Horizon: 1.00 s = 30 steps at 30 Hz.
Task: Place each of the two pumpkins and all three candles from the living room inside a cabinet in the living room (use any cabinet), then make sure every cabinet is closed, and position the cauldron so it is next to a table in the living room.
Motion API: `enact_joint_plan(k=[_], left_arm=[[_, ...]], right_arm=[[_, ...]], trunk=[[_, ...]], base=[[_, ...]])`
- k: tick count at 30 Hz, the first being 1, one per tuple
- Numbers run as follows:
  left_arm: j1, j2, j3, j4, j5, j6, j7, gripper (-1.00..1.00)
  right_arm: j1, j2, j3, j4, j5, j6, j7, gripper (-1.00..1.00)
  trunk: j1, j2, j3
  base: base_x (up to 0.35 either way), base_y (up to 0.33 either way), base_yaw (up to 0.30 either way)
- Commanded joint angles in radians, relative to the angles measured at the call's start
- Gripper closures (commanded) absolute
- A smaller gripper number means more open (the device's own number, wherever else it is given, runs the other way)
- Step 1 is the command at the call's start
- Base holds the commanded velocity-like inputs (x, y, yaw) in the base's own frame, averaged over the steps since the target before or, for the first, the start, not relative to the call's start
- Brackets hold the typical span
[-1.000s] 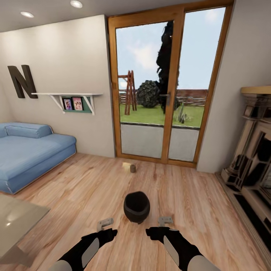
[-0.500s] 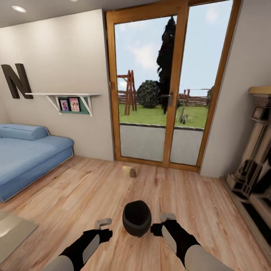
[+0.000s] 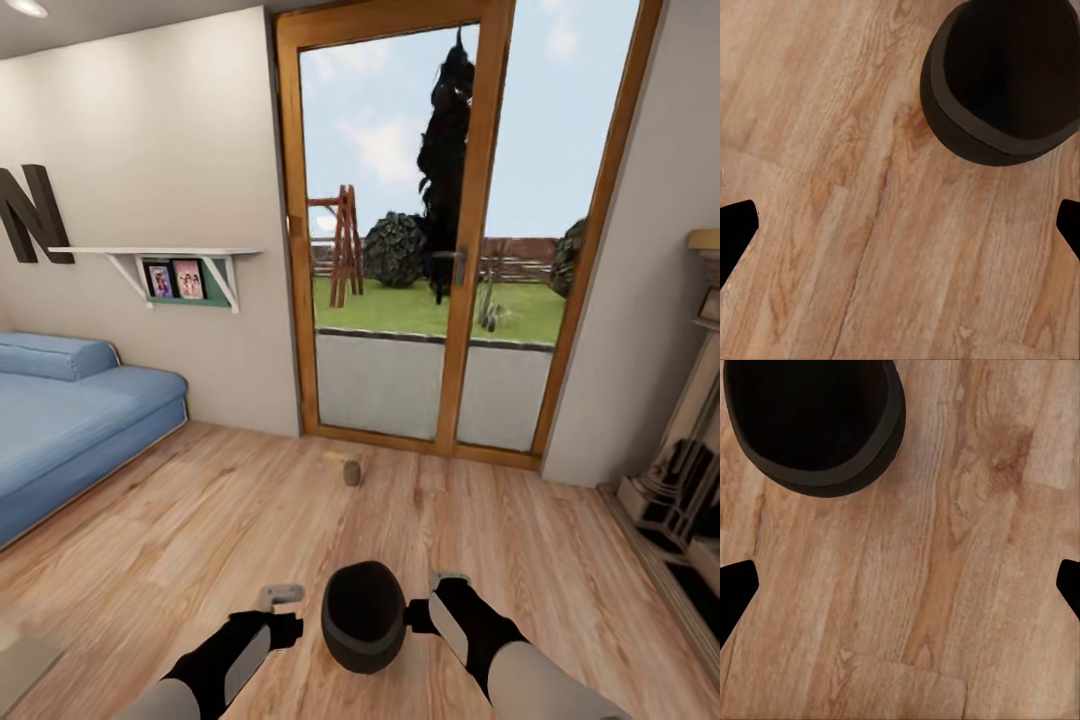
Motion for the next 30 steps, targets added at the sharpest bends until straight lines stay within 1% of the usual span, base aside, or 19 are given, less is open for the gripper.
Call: enact_joint_plan(k=[1, 5, 8, 20, 24, 26, 30], left_arm=[[0.000, 0.001, -0.024, 0.001, -0.002, 0.004, 0.010, -1.00], [-0.001, 0.000, -0.039, 0.004, -0.013, 0.005, 0.011, -1.00], [-0.001, 0.000, -0.042, 0.005, -0.015, 0.005, 0.010, -1.00], [-0.001, -0.001, -0.043, 0.006, -0.014, 0.010, 0.004, -1.00], [-0.001, -0.002, -0.043, 0.005, -0.013, 0.072, 0.005, -1.00], [-0.001, -0.003, -0.042, 0.005, -0.012, 0.106, 0.005, -1.00], [-0.002, -0.007, -0.042, 0.006, -0.010, 0.137, 0.000, -1.00]], right_arm=[[-0.001, -0.001, 0.008, 0.008, -0.010, 0.003, -0.008, -1.00], [-0.001, -0.001, 0.009, 0.016, -0.011, 0.001, -0.009, -1.00], [-0.001, 0.000, 0.010, 0.017, -0.011, 0.001, -0.009, -1.00], [-0.001, 0.019, 0.013, 0.026, -0.009, 0.007, -0.009, -1.00], [-0.001, 0.024, 0.014, 0.029, -0.009, 0.012, -0.008, -1.00], [-0.001, 0.026, 0.015, 0.029, -0.009, 0.031, -0.007, -1.00], [-0.001, 0.026, 0.015, 0.029, -0.010, 0.063, -0.007, -1.00]], trunk=[[0.001, -0.001, -0.001], [0.001, -0.001, -0.001], [0.001, -0.001, -0.001], [0.001, -0.001, -0.001], [0.001, -0.001, -0.001], [0.001, -0.001, -0.001], [0.001, -0.001, -0.001]], base=[[0.326, 0.000, 0.000], [0.326, 0.000, 0.000], [0.326, 0.000, 0.000], [0.307, 0.000, 0.000], [0.140, 0.000, 0.000], [0.045, 0.000, 0.000], [0.017, 0.000, 0.000]])
